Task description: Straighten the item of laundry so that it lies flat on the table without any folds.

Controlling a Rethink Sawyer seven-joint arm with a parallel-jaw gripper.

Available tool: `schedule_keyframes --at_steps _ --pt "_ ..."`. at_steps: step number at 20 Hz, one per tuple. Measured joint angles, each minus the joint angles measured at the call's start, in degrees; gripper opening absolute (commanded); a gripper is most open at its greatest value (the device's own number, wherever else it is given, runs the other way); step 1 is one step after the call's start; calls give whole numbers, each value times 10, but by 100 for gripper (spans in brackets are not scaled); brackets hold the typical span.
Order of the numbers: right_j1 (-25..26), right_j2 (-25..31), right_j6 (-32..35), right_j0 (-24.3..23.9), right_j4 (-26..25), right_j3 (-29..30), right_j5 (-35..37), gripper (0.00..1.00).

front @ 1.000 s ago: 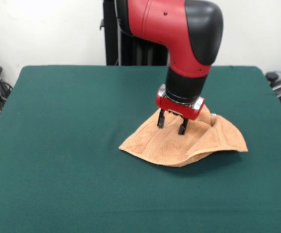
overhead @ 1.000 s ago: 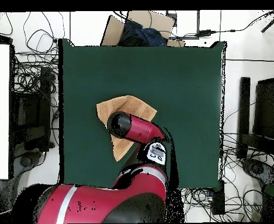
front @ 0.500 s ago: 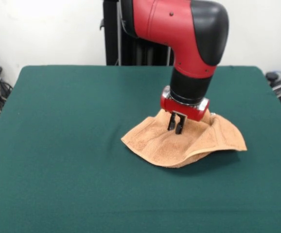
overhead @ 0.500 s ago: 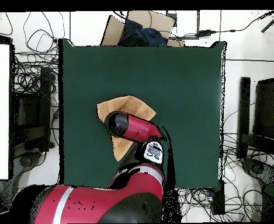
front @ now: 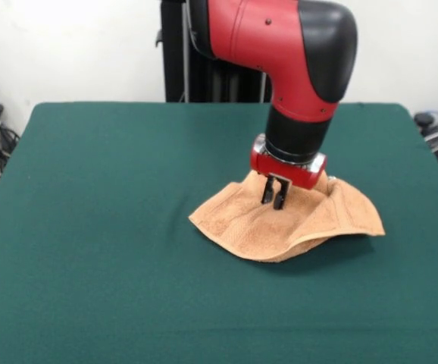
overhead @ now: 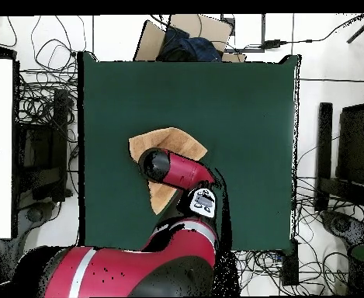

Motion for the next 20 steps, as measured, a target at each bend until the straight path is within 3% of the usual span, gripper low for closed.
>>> schedule_keyframes --at_steps 5,13,20 --pt "-4 13 0 -15 -4 4 1 0" --pt "-35 97 0 -118 -61 42 -1 0" --pt "-48 109 0 -177 -108 75 -1 0"
